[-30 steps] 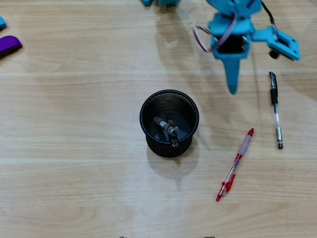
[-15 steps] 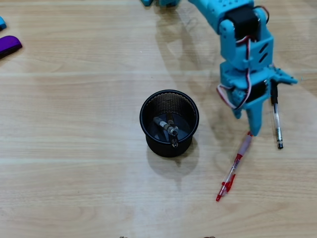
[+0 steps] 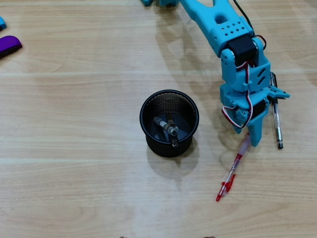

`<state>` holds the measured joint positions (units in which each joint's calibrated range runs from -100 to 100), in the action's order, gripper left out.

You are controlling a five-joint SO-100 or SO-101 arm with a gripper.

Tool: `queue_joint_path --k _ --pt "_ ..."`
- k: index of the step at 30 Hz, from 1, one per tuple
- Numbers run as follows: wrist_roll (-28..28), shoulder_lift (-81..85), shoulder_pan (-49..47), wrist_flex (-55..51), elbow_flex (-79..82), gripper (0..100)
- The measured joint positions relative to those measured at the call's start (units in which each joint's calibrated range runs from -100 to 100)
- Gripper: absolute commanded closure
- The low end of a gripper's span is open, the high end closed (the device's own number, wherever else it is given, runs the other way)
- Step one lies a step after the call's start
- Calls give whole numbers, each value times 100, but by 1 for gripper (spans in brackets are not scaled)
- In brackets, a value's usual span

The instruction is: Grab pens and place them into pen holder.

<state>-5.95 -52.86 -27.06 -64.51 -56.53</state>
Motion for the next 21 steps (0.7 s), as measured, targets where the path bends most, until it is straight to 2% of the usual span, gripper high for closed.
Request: queue_joint_path --k 14,21 --pt "-522 -288 -169 224 407 82" --pt "-600 -415 -380 577 425 89"
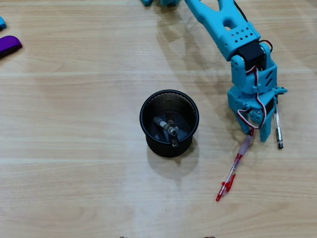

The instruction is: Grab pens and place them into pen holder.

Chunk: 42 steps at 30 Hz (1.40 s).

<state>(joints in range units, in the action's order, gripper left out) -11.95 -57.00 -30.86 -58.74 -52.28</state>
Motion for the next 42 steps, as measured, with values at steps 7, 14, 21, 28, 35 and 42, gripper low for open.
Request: queue_joint_path --k 7,14,21,28,35,42 --pt "0 -144 -25 78 -89 89" --pt "0 -161 -25 86 -71 98" --pt "-5 -178 -51 86 -27 98" --pt "-5 102 -42 78 124 98" --pt "423 846 -42 9 177 98" --pt "3302 1312 1064 43 97 97"
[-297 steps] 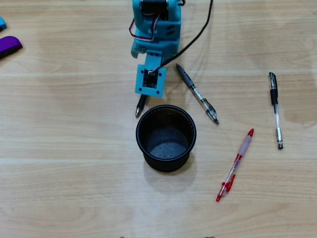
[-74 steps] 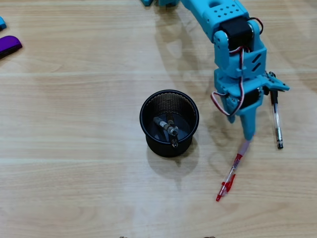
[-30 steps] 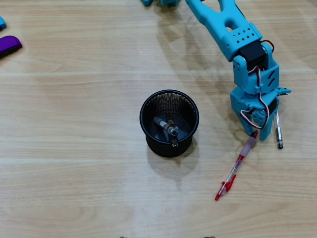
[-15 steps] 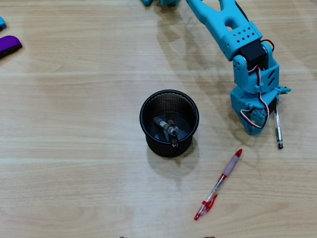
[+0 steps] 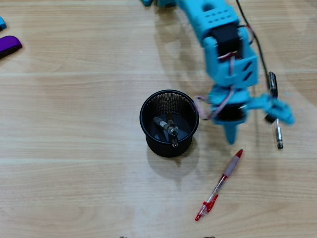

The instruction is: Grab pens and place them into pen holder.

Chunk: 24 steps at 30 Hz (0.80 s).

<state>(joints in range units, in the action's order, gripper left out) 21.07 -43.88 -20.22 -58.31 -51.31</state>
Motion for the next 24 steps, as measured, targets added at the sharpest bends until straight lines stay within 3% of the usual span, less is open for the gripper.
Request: queue_joint_path --k 5,8,14,18,24 --pt "2686 0 -203 -870 9 81" --pt "3772 0 -363 -904 -9 80" --pt "4606 -68 -566 -155 -345 82" --pt "5258 -1058 -625 1180 -815 82" --pt "5519 -2031 -633 2059 -1116 83"
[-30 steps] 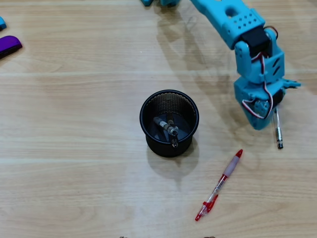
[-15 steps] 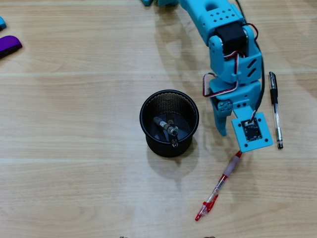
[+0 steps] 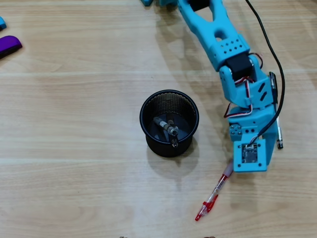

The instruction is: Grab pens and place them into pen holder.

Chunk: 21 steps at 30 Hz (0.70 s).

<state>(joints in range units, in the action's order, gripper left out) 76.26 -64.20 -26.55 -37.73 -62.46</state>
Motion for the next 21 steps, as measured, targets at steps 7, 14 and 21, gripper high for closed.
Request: queue_joint_path --k 7,14,21 --pt "-63 -51 405 207 -27 83" --pt "-292 -51 692 207 -195 83" --pt "-297 -59 692 233 460 83"
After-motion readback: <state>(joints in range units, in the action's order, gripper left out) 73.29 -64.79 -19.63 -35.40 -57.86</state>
